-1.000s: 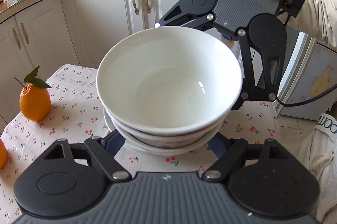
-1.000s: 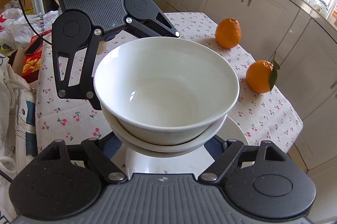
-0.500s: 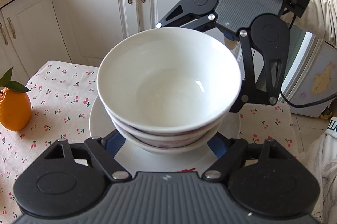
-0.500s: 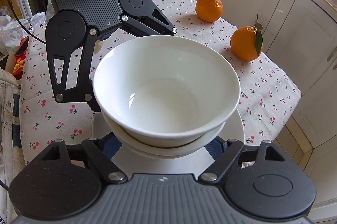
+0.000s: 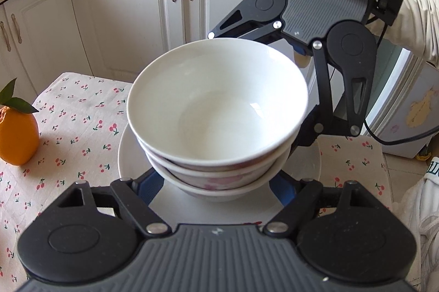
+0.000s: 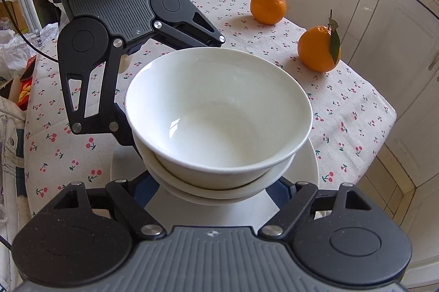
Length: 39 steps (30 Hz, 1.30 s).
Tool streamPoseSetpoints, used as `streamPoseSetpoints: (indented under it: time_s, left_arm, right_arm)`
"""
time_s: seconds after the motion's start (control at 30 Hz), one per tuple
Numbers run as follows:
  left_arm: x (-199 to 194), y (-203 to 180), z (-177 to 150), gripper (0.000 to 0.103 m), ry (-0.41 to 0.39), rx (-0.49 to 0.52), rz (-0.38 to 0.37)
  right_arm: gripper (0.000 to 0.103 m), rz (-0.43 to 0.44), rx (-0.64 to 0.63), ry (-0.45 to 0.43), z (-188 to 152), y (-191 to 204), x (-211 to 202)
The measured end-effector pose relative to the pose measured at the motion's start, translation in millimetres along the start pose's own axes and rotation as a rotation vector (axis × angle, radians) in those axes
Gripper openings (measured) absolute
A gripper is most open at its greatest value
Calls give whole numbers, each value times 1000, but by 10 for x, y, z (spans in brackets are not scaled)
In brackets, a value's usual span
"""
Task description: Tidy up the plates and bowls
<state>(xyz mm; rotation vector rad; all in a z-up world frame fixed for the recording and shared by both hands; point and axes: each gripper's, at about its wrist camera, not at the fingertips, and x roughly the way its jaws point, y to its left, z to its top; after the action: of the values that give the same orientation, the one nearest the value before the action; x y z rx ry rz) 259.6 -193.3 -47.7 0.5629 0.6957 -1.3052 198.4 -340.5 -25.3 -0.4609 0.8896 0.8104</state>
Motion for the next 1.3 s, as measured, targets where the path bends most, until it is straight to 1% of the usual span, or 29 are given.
streamPoseSetpoints:
  time_s: [0.17, 0.23, 0.27, 0.3, 0.33, 0.4, 0.43, 0.53, 0.63, 0.73, 0.8, 0.87, 0.93, 0.97, 1.03, 1.1, 1.2, 1.3]
  left_arm:
    - [-4, -14, -10, 83, -6, 5, 7]
    - [-16, -40, -24, 86, -11, 18, 24]
    - [-30, -52, -30, 90, -16, 20, 36]
    - [-52, -59, -35, 93, -23, 17, 50]
    - [-86, -61, -43, 93, -35, 9, 62]
    - [-154, -80, -68, 97, -52, -9, 92]
    - [-211, -109, -93, 98, -68, -18, 121]
    - [-394, -232, -194, 101, -126, -44, 200]
    - [-584, -388, -321, 102, -188, -113, 285]
    - [-730, -591, -432, 103, -233, -180, 432]
    - [-787, -712, -424, 103, -216, -217, 546]
    - [-852, -796, -405, 102, -204, -312, 618]
    - [-921, -859, -370, 102, -188, -411, 629]
    - [-962, -892, -361, 102, -173, -461, 636]
    - [-1072, -965, -364, 102, -177, -552, 656]
    - [-1188, -1069, -375, 102, -186, -595, 710]
    - [-1315, -1194, -353, 102, -188, -615, 762]
    - [-1442, -1293, -348, 102, -218, -616, 780]
  right_arm:
    - [87, 2, 12, -11, -24, -11, -5]
    - [88, -1, 15, -12, -28, -5, -3]
    - [89, -2, 17, -12, -27, 0, 0]
    - [92, -4, 19, -13, -32, 13, -1]
    - [97, -8, 21, -17, -39, 30, -6]
    - [100, -33, 25, -25, -59, 85, -34]
    - [100, -53, 35, -29, -76, 123, -66]
    - [102, -131, 104, -46, -123, 232, -173]
    - [103, -223, 219, -60, -181, 407, -279]
    - [103, -335, 360, -78, -230, 629, -374]
    - [103, -450, 510, -76, -235, 747, -404]
    - [103, -587, 642, -41, -220, 841, -396]
    - [103, -720, 720, -17, -183, 958, -397]
    - [103, -751, 745, -17, -159, 1013, -415]
    - [103, -772, 785, -51, -113, 1135, -497]
    - [103, -777, 813, -97, -66, 1261, -609]
    - [103, -802, 812, -152, 20, 1434, -744]
    - [103, -825, 797, -178, 97, 1554, -818]
